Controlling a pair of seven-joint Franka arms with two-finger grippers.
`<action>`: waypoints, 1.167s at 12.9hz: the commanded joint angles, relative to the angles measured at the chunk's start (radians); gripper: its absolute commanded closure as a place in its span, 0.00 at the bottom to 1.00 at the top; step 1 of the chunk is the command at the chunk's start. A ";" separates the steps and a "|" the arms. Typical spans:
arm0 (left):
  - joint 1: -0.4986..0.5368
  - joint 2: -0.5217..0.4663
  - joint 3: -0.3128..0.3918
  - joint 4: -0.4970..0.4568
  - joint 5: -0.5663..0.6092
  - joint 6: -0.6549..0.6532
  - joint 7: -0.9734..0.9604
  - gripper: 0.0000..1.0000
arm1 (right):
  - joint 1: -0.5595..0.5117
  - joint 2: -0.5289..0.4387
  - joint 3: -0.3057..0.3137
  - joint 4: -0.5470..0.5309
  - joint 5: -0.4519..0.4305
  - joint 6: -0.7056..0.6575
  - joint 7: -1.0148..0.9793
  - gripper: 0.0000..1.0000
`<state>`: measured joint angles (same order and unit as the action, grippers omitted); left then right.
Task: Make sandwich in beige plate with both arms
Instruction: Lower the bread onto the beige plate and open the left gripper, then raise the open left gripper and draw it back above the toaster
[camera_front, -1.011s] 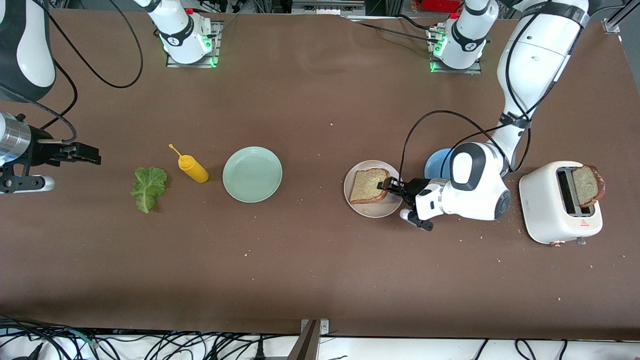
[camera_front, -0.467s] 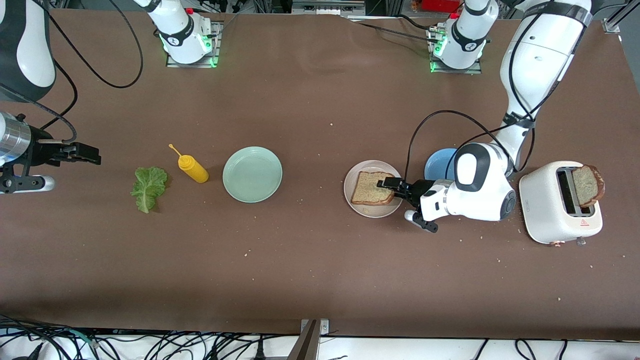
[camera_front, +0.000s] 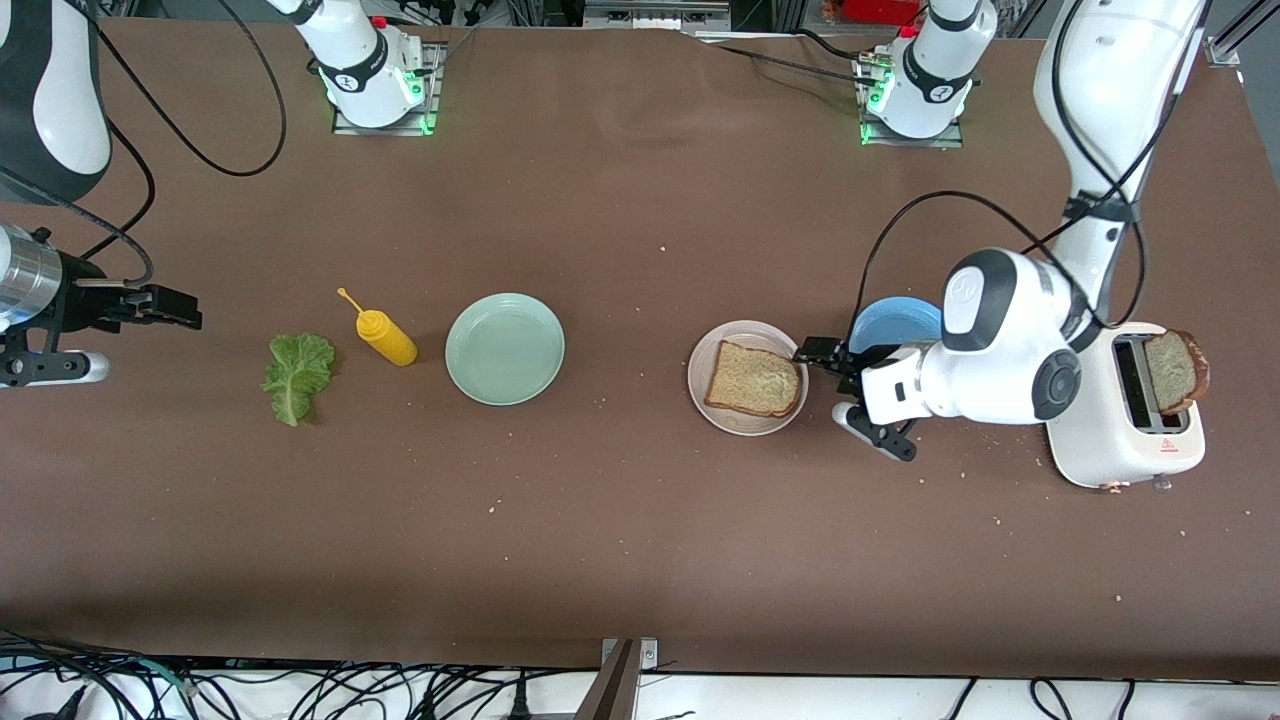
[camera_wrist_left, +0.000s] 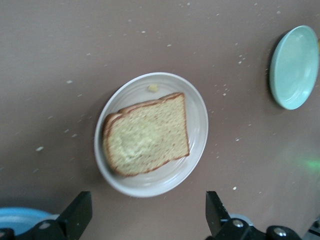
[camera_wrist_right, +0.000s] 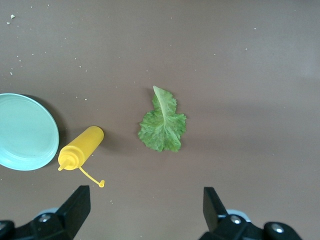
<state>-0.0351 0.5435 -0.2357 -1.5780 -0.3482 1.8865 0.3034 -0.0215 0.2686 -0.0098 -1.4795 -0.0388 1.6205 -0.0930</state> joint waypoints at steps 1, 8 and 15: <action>-0.002 -0.137 0.001 -0.010 0.179 -0.073 -0.165 0.00 | 0.002 -0.008 -0.002 -0.010 -0.007 0.009 -0.004 0.00; 0.023 -0.235 0.051 0.293 0.336 -0.394 -0.317 0.00 | 0.002 -0.008 -0.002 -0.010 -0.007 0.009 -0.004 0.00; 0.077 -0.229 0.072 0.328 0.362 -0.422 -0.326 0.00 | 0.002 -0.008 -0.002 -0.010 -0.007 0.009 -0.004 0.00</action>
<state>0.0375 0.2971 -0.1577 -1.2798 -0.0369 1.4875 -0.0031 -0.0215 0.2689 -0.0100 -1.4795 -0.0388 1.6218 -0.0930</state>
